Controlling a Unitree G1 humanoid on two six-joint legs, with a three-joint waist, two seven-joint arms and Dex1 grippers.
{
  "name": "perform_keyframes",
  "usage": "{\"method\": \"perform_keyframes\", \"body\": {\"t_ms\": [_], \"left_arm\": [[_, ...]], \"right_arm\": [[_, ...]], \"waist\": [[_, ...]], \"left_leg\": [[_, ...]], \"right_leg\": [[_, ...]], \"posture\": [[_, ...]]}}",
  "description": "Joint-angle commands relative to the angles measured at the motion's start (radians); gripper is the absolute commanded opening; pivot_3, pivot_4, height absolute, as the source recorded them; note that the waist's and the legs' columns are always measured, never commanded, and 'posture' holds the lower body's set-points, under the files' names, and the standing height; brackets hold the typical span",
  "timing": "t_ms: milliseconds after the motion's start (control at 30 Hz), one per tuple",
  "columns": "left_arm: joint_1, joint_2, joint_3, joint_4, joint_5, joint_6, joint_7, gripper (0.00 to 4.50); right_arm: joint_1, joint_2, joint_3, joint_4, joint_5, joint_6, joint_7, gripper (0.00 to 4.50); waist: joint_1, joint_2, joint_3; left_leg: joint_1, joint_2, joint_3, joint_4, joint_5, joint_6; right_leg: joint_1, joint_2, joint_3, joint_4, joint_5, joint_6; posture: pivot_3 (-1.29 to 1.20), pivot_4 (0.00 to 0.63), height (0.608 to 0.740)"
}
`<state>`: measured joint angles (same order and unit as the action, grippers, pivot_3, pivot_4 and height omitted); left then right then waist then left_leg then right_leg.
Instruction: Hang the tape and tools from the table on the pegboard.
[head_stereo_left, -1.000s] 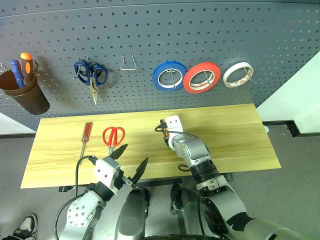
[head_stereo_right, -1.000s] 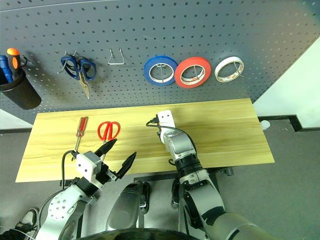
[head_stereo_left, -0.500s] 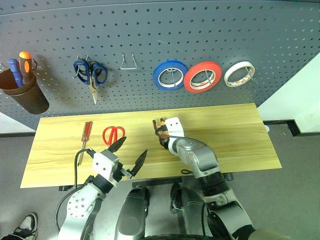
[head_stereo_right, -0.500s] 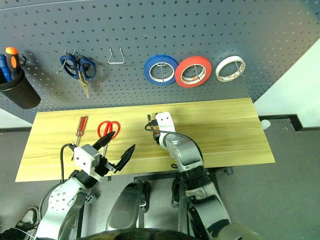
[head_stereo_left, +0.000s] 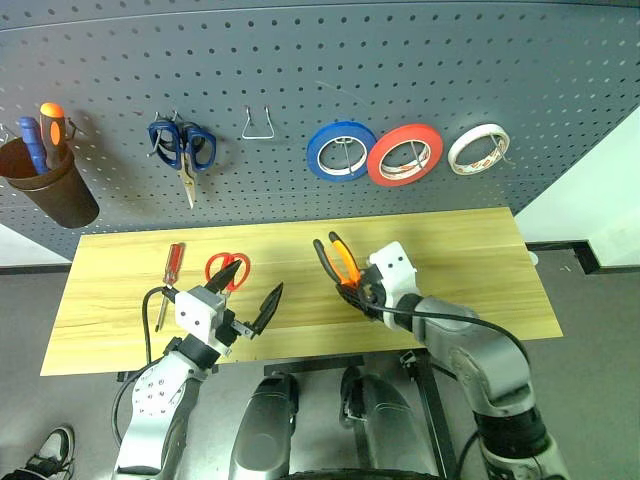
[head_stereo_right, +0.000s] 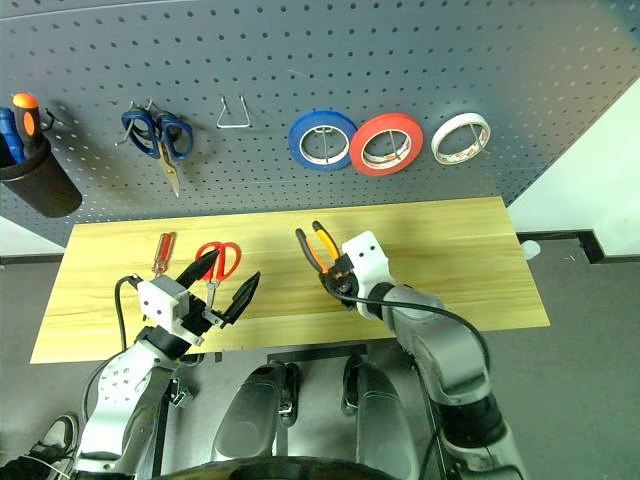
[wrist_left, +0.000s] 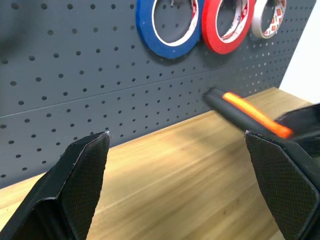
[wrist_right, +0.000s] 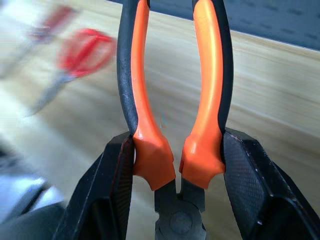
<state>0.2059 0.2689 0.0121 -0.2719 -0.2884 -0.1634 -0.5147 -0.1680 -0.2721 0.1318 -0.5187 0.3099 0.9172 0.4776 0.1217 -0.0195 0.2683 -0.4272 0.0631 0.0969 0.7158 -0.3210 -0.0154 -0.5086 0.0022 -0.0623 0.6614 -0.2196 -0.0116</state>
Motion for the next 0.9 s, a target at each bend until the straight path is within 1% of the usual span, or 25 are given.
{"method": "perform_keyframes", "body": {"t_ms": [33, 133, 267, 500, 700, 900], "left_arm": [[-0.013, -0.01, 0.024, 0.011, -0.024, -0.038, -0.007, 4.5], [-0.029, -0.022, 0.041, 0.034, -0.04, -0.052, -0.006, 4.5], [-0.044, -0.036, 0.06, 0.052, -0.056, -0.054, 0.002, 4.5], [-0.063, -0.054, 0.074, 0.069, -0.064, -0.064, 0.005, 4.5], [-0.073, -0.084, 0.092, 0.08, -0.063, -0.092, 0.028, 4.5], [-0.146, -0.131, 0.127, 0.177, 0.059, -0.212, 0.156, 4.5]], "right_arm": [[-0.026, -0.003, -0.097, -0.089, 0.133, -0.081, 0.092, 2.17], [-0.067, 0.007, -0.122, -0.1, 0.192, -0.113, 0.112, 2.17], [-0.152, 0.049, -0.122, -0.093, 0.22, -0.14, 0.072, 2.17], [-0.341, 0.138, -0.038, -0.016, 0.162, -0.241, 0.003, 2.17], [-0.479, 0.197, 0.022, 0.135, 0.066, -0.389, -0.024, 2.17], [-0.633, 0.286, 0.055, 0.42, -0.045, -0.587, -0.051, 2.17]], "waist": [[0.002, -0.002, -0.002], [0.002, -0.005, -0.005], [0.003, -0.008, -0.014], [0.003, -0.011, -0.032], [0.006, -0.014, -0.051], [0.019, -0.016, -0.064]], "left_leg": [[0.0, 0.0, -0.001, 0.0, 0.0, 0.0], [0.001, 0.0, -0.002, 0.001, 0.0, 0.0], [0.001, 0.0, -0.002, 0.001, 0.0, 0.0], [0.002, 0.0, -0.003, 0.005, 0.001, -0.001], [0.005, -0.001, -0.003, 0.005, 0.001, -0.001], [0.009, -0.001, -0.003, 0.006, 0.001, -0.001]], "right_leg": [[0.001, 0.0, -0.001, 0.0, 0.0, 0.0], [0.002, 0.0, -0.002, 0.0, 0.0, 0.0], [0.003, 0.0, -0.002, 0.0, 0.0, -0.001], [0.005, 0.0, -0.003, 0.002, 0.001, -0.002], [0.008, 0.0, -0.003, 0.003, 0.002, -0.002], [0.011, 0.0, -0.004, 0.004, 0.004, -0.006]], "posture": [[0.34, 0.176, 0.677], [0.35, 0.164, 0.677], [0.35, 0.15, 0.677], [0.36, 0.136, 0.677], [0.36, 0.129, 0.677], [0.36, 0.119, 0.677]]}}
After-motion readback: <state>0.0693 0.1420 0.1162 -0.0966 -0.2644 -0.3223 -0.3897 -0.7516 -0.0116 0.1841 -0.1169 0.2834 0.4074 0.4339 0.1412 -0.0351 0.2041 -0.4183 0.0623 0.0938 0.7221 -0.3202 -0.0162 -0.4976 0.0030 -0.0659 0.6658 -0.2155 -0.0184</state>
